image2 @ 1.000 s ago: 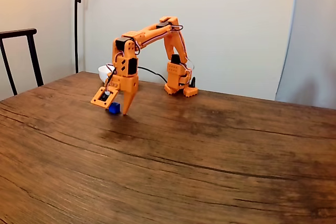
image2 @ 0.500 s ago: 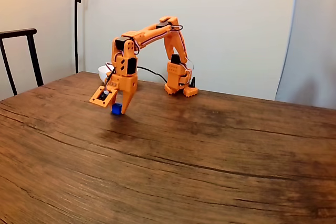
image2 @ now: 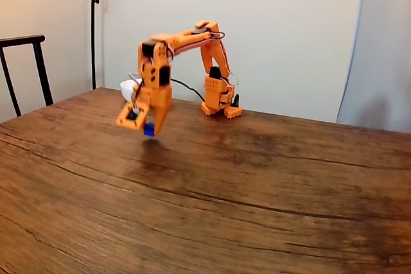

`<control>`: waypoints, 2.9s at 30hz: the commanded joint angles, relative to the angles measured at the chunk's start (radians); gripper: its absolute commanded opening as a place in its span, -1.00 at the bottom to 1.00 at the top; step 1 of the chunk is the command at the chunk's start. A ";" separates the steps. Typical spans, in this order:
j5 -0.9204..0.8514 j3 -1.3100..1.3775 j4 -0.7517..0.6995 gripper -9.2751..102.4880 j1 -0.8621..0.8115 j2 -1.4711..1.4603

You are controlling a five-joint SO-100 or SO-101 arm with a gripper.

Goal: Grasp the cube and drop it in the bowl

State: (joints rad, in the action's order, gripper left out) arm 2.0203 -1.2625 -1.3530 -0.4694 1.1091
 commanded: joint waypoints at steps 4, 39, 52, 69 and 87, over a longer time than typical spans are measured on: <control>0.048 0.201 -0.130 -0.68 -0.008 0.021; 0.133 0.318 -0.407 -0.68 -0.253 0.482; 0.155 -0.109 -0.405 -0.68 -0.569 0.948; 0.356 -0.517 -0.107 -0.68 -1.037 1.022; 0.396 -0.954 0.311 -0.34 -1.071 1.020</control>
State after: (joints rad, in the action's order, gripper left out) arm 2.4083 -2.2151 -1.0554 -1.5417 2.1154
